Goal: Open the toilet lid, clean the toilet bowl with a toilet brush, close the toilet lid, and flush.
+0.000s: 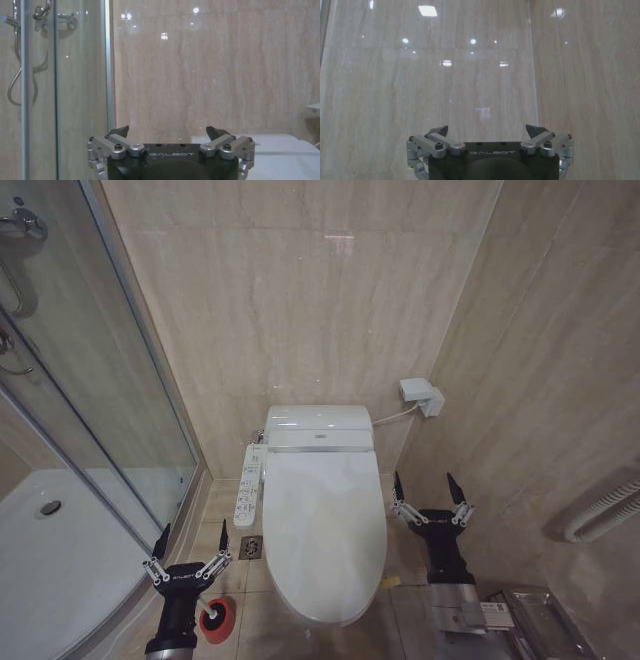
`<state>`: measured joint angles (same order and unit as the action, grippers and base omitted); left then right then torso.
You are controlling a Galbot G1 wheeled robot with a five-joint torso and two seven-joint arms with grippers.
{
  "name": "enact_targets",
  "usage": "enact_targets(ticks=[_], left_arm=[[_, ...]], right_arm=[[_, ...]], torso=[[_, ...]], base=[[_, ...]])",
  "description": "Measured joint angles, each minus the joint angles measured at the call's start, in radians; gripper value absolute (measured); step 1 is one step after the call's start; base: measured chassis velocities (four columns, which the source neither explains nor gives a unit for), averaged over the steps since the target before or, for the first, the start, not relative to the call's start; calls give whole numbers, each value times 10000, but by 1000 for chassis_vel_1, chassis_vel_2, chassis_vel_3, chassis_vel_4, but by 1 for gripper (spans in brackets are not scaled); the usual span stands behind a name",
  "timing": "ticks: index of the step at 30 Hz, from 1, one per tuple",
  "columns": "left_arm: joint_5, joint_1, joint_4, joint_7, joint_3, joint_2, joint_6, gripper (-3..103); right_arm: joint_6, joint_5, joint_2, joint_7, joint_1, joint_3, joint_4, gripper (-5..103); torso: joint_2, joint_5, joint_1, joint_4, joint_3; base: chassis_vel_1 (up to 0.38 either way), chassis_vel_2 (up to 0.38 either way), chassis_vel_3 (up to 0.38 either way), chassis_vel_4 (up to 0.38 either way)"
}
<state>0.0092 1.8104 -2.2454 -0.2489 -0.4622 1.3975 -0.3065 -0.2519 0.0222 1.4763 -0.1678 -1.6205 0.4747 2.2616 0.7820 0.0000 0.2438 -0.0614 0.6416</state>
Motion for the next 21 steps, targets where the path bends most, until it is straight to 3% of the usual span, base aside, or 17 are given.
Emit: enact_targets(ticks=[21], left_arm=[[0,0,0,0,0,0,0,100]], right_arm=[[0,0,0,0,0,0,-1,100]], torso=[[0,0,0,0,0]], base=[[0,0,0,0]])
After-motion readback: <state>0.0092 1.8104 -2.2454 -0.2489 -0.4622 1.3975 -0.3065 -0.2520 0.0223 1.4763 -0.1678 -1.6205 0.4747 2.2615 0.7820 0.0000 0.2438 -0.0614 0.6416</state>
